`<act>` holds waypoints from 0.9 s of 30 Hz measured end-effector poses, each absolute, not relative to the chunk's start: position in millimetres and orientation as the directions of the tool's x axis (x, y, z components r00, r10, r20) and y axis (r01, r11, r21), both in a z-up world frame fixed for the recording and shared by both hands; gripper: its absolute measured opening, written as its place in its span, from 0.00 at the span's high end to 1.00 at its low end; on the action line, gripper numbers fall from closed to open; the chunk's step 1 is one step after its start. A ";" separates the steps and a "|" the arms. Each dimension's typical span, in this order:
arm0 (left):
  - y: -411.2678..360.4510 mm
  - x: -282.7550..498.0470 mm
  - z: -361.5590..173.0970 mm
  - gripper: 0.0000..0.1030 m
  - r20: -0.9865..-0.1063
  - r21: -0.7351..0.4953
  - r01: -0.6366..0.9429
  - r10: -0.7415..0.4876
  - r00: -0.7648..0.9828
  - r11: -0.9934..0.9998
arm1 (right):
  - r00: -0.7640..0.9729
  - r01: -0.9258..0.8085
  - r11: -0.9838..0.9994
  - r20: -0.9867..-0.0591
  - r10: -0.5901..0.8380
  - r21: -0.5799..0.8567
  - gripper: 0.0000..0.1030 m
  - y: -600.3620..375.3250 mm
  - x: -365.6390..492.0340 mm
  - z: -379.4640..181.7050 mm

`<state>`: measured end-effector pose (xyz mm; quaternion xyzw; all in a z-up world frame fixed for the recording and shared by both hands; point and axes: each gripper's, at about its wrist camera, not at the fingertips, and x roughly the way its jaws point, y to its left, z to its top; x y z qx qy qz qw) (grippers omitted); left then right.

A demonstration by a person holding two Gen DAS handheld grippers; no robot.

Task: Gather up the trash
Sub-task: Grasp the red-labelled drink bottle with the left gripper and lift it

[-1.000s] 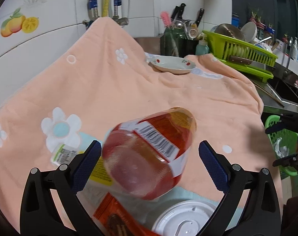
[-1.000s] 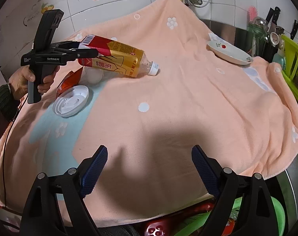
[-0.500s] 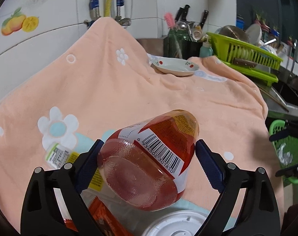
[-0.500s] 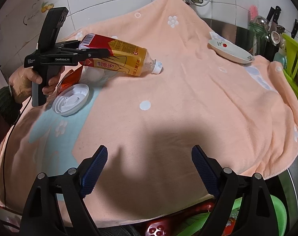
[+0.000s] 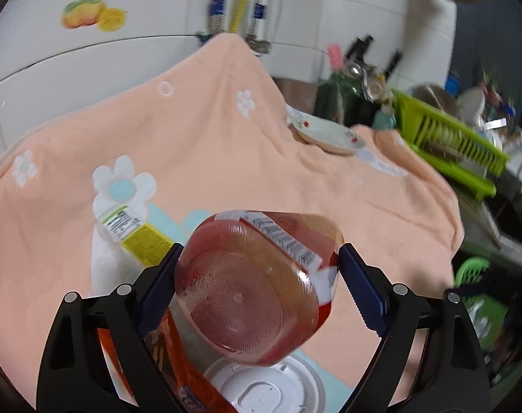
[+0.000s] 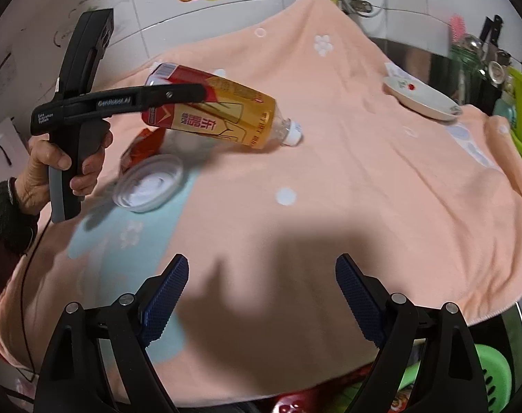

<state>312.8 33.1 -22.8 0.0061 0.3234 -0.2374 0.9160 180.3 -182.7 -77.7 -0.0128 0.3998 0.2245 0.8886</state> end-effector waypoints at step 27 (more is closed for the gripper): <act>131.3 217.8 40.4 0.18 -0.455 -0.280 0.276 -0.380 0.805 0.919 | 0.521 -0.521 0.829 -0.693 0.499 0.205 0.22 -119.3 189.0 -72.0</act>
